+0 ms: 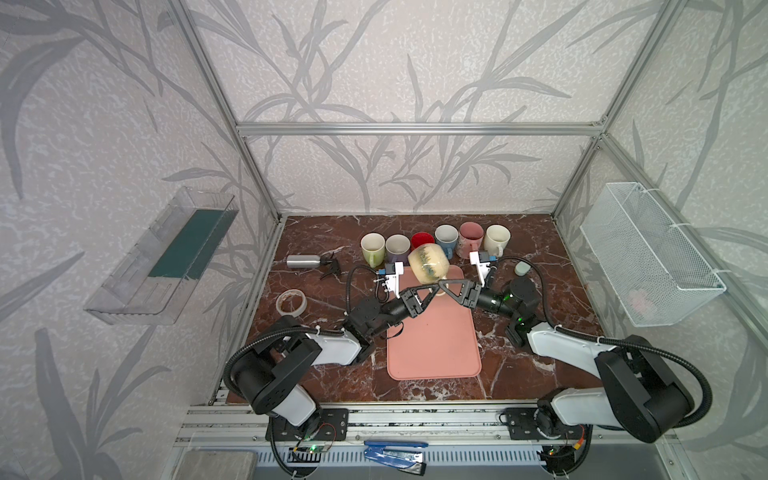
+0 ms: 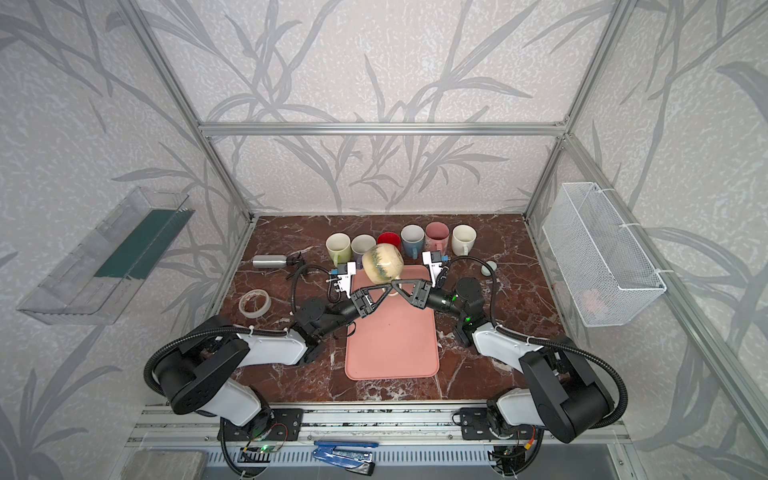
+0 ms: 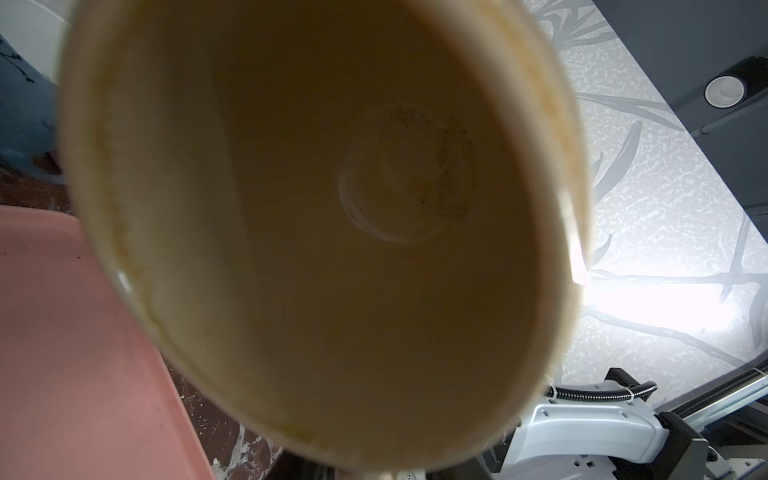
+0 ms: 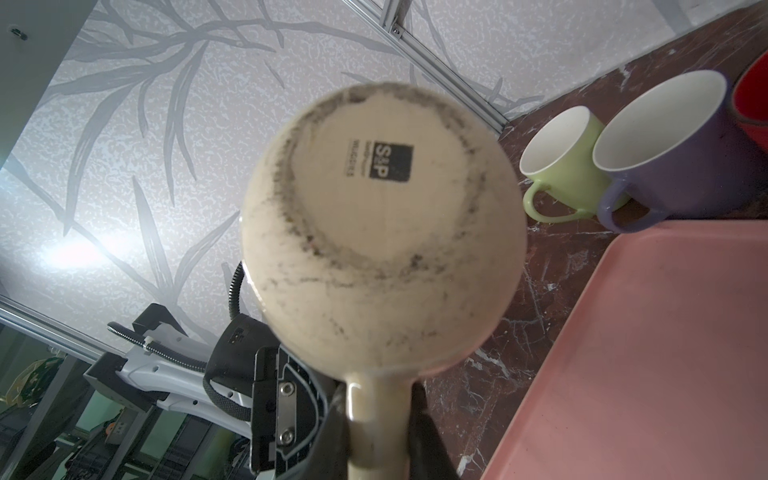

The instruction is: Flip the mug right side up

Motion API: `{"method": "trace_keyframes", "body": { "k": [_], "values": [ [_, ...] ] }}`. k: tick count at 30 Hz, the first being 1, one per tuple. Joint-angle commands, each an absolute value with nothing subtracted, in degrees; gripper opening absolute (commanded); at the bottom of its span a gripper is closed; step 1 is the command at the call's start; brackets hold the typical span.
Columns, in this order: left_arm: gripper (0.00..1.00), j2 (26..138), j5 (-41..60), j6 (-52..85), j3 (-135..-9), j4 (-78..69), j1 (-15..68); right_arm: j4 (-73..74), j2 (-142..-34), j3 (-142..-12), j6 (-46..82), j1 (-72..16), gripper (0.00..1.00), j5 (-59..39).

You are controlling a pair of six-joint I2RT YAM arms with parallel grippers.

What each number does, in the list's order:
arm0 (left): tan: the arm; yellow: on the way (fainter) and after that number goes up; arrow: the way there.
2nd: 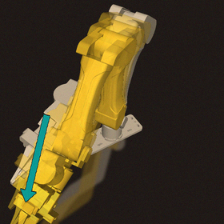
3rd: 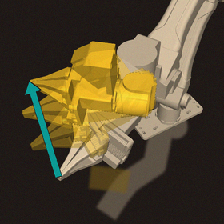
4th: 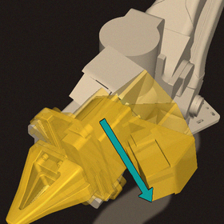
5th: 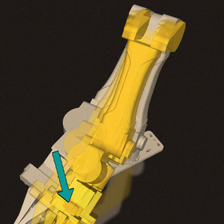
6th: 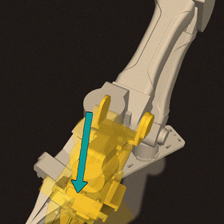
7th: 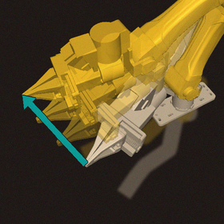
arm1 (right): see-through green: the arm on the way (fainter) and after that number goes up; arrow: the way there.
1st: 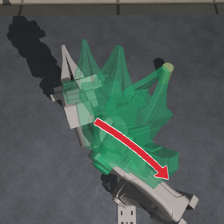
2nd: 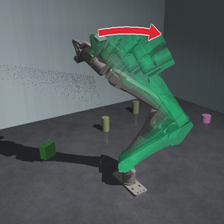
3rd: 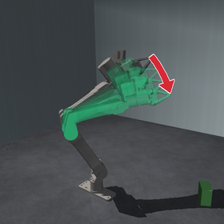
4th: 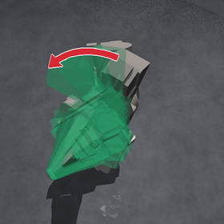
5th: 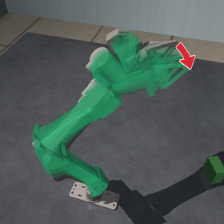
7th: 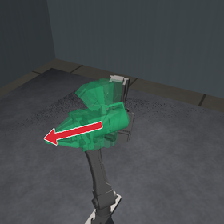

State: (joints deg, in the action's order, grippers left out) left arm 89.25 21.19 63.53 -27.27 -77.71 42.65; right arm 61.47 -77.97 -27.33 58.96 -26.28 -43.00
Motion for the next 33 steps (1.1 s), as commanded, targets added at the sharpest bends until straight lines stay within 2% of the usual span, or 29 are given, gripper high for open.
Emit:
{"method": "trace_keyframes", "body": {
  "k": [1,6,14,21,22,29,33],
  "values": [
    [0.27,89.0,22.1,63.8,-29.4,-80.9,42.5,68.8,-77.8,-28.1,58.1,-27.2,0.00,-44.7],
    [0.21,88.8,22.0,63.7,-29.4,-80.9,42.5,68.9,-78.9,-28.5,58.1,-28.0,0.00,-44.9],
    [0.01,89.6,23.0,64.4,-29.7,-80.9,42.5,69.0,-80.4,-28.5,57.7,-29.6,0.00,-44.1],
    [0.00,88.8,22.6,63.5,-28.6,-80.9,42.4,68.6,-81.6,-28.4,57.2,-29.7,0.00,-44.5],
    [0.00,88.5,22.4,63.3,-28.1,-80.9,42.3,68.3,-81.5,-28.3,57.0,-29.7,0.02,-44.5],
    [0.00,86.8,21.4,62.2,-24.6,-80.9,41.8,66.5,-82.0,-27.6,55.5,-29.7,0.36,-43.9],
    [0.00,85.9,19.8,61.2,-22.8,-80.9,41.8,68.5,-83.9,-27.1,56.2,-29.7,0.44,-43.8]
  ]
}}
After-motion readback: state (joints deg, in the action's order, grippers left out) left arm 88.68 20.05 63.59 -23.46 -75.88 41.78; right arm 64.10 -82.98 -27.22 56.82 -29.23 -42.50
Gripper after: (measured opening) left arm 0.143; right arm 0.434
